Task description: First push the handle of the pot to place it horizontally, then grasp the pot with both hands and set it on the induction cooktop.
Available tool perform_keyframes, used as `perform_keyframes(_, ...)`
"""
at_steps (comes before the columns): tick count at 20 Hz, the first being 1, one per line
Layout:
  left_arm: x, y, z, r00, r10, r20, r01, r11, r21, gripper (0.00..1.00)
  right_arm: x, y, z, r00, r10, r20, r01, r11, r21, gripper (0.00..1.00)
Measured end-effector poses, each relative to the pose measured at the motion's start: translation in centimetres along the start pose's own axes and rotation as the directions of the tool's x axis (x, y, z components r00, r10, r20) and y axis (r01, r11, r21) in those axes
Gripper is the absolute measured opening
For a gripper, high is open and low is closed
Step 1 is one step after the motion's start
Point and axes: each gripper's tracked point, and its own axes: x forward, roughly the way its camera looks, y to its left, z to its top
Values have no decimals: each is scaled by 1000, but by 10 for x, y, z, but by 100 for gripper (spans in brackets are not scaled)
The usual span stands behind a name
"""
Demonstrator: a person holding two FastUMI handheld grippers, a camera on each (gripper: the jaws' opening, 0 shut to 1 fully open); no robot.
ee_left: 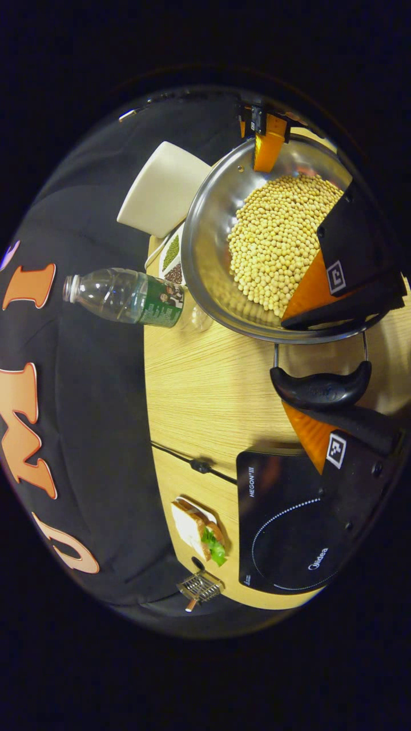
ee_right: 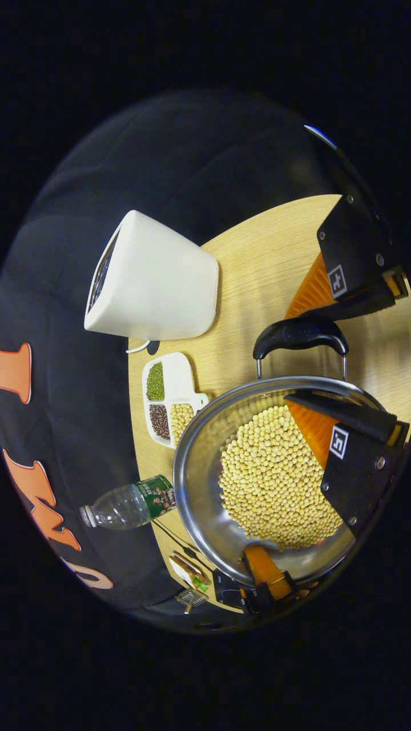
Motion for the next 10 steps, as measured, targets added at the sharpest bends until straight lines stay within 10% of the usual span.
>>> perform_keyframes(10, -32, 20, 22, 995, 39, 88, -40, 999, 12, 73, -55, 17, 16, 997, 23, 73, -28, 998, 63, 58)
